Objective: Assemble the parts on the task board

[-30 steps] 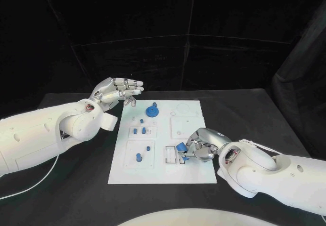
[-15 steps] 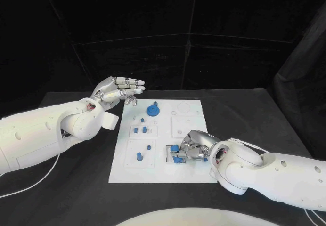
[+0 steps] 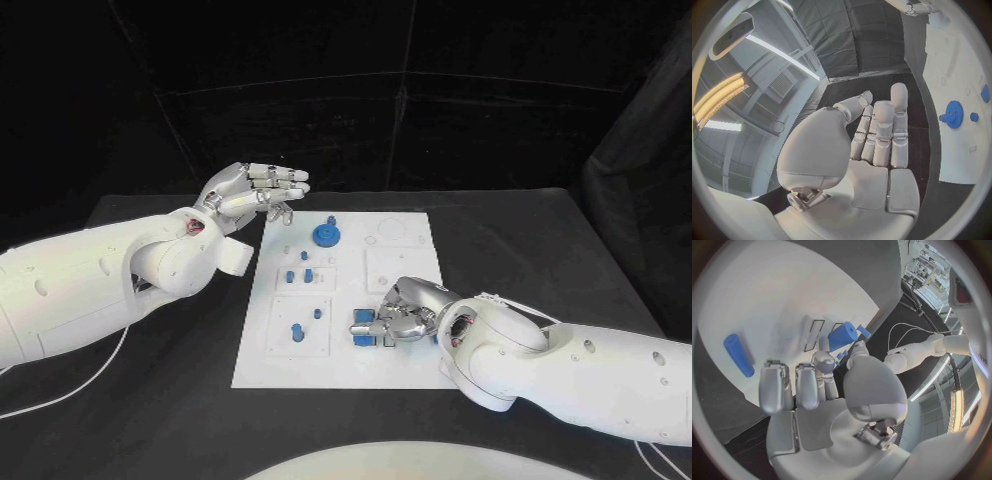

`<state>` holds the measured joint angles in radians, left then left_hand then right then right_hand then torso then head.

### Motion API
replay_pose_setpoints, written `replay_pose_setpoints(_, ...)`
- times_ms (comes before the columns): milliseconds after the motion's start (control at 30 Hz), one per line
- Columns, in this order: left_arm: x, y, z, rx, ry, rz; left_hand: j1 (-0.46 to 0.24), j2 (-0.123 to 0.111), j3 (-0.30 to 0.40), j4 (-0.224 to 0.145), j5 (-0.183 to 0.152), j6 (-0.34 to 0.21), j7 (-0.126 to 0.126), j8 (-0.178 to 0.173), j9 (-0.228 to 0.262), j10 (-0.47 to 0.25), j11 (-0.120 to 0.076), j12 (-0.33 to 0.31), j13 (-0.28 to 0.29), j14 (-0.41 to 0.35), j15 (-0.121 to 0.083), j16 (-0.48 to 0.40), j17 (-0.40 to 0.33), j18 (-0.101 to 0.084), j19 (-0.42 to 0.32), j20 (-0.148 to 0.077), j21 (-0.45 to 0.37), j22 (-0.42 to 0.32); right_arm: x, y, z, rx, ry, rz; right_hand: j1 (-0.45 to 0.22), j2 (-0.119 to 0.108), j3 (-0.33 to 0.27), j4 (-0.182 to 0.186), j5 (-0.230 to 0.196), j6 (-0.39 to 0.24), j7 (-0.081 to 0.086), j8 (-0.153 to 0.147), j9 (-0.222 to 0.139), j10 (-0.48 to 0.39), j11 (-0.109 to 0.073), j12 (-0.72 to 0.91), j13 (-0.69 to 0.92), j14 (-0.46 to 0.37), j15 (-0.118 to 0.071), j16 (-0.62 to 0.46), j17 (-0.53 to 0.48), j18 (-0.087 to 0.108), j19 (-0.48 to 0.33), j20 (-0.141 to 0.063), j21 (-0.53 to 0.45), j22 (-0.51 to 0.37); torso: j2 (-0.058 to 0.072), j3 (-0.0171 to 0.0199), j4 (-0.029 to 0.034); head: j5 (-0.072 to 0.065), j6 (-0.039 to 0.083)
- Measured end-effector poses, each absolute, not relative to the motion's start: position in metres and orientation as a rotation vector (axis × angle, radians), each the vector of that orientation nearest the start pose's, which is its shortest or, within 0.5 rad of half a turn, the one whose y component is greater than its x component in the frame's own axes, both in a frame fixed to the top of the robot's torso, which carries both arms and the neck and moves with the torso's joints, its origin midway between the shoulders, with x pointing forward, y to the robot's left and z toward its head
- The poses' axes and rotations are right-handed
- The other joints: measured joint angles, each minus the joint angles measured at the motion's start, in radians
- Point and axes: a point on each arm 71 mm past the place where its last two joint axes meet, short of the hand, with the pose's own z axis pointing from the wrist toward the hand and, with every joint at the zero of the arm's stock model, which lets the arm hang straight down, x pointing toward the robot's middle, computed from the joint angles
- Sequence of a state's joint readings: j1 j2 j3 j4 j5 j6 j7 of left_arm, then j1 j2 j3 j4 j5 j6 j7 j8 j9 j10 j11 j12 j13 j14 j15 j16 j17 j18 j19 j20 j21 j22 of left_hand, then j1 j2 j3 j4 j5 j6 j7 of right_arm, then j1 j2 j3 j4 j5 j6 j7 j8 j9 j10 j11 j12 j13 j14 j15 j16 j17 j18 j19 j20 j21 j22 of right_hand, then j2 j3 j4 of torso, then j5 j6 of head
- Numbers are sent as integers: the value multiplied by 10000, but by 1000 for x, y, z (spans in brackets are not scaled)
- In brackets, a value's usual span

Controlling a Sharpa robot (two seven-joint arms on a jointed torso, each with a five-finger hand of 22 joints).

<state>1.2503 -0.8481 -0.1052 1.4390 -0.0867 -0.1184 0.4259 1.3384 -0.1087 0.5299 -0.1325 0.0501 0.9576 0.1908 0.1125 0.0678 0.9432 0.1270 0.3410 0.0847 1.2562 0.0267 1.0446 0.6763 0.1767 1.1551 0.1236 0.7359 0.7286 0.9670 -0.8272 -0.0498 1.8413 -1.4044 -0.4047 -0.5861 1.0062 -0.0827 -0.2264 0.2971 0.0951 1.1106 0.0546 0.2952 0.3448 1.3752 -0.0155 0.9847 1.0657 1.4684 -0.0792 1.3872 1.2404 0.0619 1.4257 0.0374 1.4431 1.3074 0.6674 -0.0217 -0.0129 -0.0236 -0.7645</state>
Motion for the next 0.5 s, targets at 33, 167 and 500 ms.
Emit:
replay_pose_setpoints(33,500,226,-178,-9432,15047,-16206,0,0,0,0,0,0,0,0,0,0,0,0,0,0,0,0,0,0,0,0,0,0,372,-133,-260,1879,19907,6140,-326,-331,251,7,-175,0,0,-1,31,-14,14,-121,-56,0,0,-3,-49,-1,0,0,-1,0,-1,1,-1,2,0)
replay_pose_setpoints(167,500,227,-178,-9436,15046,-16198,0,0,0,0,0,0,0,0,0,0,0,0,0,0,0,0,0,0,0,0,0,0,372,-133,-260,1790,19852,6093,-656,-716,348,20,-276,-36,36,-58,77,-88,12,-326,-165,0,0,-72,-124,0,-70,3,-45,0,-1,2,-8,6,-4)
replay_pose_setpoints(500,500,227,-178,-9447,15054,-16183,0,0,0,0,0,0,0,0,0,0,0,0,1,0,1,0,1,0,0,0,0,0,368,-135,-255,1561,19705,6178,1577,-88,991,-499,737,-36,36,-115,308,-88,12,-367,7,0,1,-72,-51,0,-69,2,-45,-1,-2,12,-13,8,-4)
